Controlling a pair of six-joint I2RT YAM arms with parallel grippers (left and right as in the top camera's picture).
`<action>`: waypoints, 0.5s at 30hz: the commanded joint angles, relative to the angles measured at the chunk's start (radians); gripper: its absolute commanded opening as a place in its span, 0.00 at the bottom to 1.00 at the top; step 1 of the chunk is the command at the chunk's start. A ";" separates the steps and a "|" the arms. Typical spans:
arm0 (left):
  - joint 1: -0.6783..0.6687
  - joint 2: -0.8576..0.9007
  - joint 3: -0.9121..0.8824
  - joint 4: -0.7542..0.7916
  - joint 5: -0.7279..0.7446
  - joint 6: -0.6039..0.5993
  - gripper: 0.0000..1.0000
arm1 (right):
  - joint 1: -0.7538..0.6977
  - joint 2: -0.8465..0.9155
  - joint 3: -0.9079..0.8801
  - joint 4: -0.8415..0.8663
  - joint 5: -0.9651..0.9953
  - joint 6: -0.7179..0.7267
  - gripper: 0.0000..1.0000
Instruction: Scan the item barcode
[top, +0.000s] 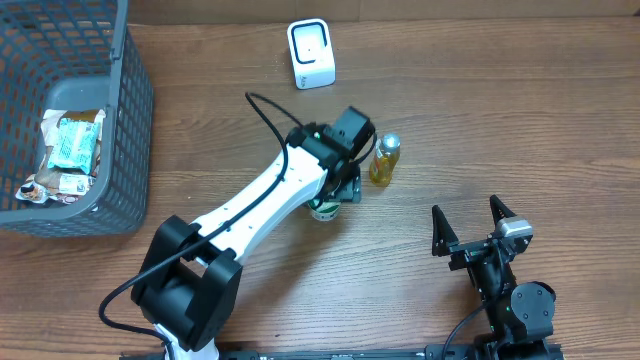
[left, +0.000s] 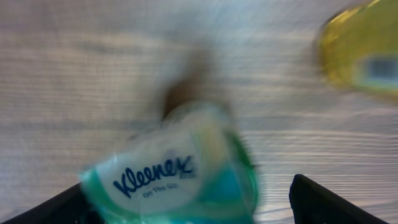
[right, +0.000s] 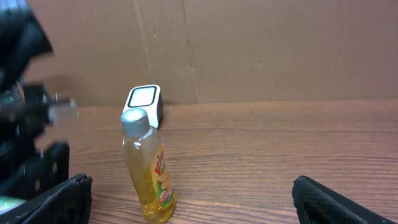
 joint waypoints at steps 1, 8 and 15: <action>0.014 0.005 0.125 -0.058 -0.010 0.055 0.90 | -0.004 -0.008 -0.011 0.002 0.004 -0.001 1.00; 0.063 0.005 0.178 -0.169 0.009 0.055 0.98 | -0.004 -0.008 -0.011 0.002 0.004 -0.001 1.00; 0.120 0.005 0.175 -0.245 0.084 0.093 0.66 | -0.004 -0.008 -0.011 0.002 0.004 -0.001 1.00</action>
